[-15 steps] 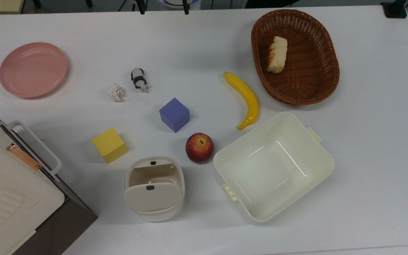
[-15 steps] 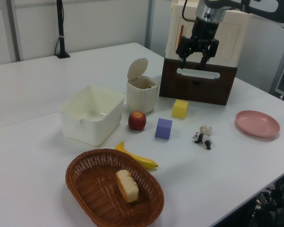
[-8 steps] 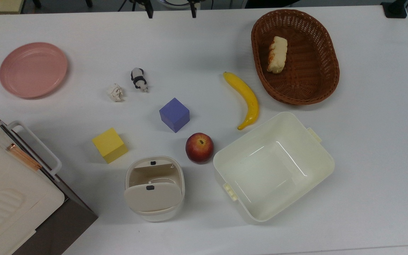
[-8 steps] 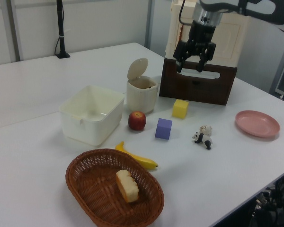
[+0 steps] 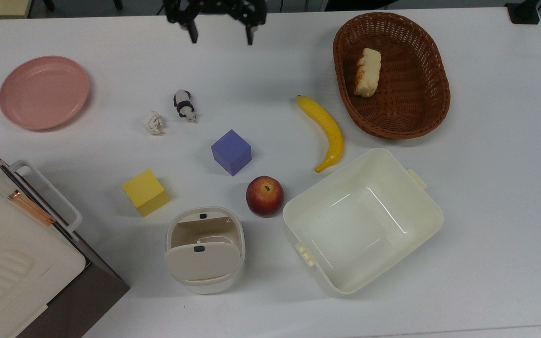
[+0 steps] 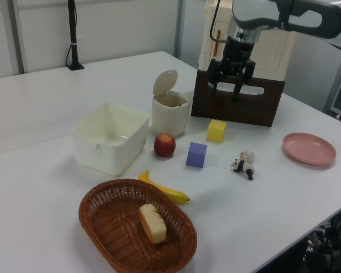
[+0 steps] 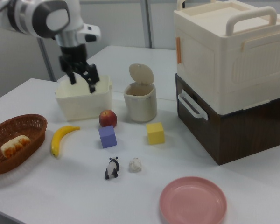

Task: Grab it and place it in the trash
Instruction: 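Move the open gripper over the white crumpled paper ball and lower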

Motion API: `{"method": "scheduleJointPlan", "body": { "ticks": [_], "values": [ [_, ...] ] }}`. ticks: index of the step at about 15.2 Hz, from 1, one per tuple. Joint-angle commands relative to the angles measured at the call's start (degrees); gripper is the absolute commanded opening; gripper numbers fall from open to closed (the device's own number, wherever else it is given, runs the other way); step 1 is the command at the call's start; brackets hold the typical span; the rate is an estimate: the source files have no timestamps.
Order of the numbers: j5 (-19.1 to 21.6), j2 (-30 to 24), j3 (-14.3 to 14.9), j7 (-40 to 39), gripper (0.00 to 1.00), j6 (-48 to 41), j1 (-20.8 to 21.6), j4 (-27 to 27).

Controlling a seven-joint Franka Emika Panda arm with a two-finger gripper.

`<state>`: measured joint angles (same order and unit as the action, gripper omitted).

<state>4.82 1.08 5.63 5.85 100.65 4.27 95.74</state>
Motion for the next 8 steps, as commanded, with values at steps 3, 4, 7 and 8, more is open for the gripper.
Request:
{"method": "scheduleJointPlan", "body": {
  "ticks": [3,4,7,8],
  "values": [
    [-6.22,-0.65,4.03,9.69,1.00,8.42,0.04,9.27],
    [-6.75,-0.12,5.17,10.40,1.00,8.69,0.04,10.33],
    [-6.75,2.25,8.60,14.87,1.00,13.24,-0.05,14.20],
    [-6.75,2.86,9.39,15.76,1.00,14.65,-0.05,15.25]
  ]
}}
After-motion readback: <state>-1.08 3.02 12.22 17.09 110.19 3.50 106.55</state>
